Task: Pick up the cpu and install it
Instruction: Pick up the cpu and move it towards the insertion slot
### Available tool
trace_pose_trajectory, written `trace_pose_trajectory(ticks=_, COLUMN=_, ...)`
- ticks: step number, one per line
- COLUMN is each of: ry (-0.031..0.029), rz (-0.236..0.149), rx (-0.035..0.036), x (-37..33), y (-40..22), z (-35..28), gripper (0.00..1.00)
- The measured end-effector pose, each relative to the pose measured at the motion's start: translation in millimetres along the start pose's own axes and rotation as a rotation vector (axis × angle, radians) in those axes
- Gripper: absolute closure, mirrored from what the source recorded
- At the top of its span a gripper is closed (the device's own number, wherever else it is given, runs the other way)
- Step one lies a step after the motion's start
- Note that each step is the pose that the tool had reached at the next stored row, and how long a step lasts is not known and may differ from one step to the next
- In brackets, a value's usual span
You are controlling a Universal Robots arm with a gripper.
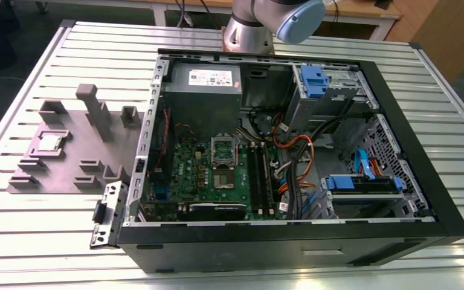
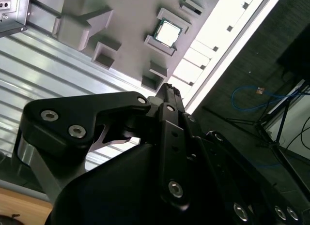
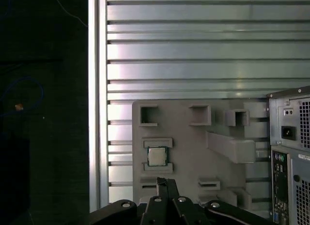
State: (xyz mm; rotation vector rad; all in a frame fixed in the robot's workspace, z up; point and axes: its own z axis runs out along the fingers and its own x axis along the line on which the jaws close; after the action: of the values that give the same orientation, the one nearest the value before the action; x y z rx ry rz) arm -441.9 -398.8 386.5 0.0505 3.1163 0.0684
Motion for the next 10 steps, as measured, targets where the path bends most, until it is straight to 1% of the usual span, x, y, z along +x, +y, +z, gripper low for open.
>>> trace_pose_trajectory(ticks=3, ry=-0.0002, rz=0.000, rx=0.0004, x=0.5, y=-0.1, z=0.5, gripper=0.89)
trace_pose_trajectory(ticks=4, ry=-0.0006, rz=0.007, rx=0.0024, x=0.6, y=-0.1, z=0.9, gripper=0.89)
trace_pose_trajectory(ticks=6, ry=-0.0056, rz=0.039, rx=0.0059, x=0.7, y=-0.1, z=2.0, gripper=0.89)
trace_pose_trajectory(ticks=7, ry=-0.0071, rz=0.055, rx=0.0071, x=0.6, y=-0.2, z=2.4, gripper=0.89)
trace_pose_trajectory(ticks=8, ry=-0.0073, rz=0.062, rx=0.0073, x=0.9, y=-0.2, z=2.5, gripper=0.89)
trace_pose_trajectory(ticks=10, ry=-0.0076, rz=0.062, rx=0.0073, x=1.8, y=-0.2, z=2.8, gripper=0.89)
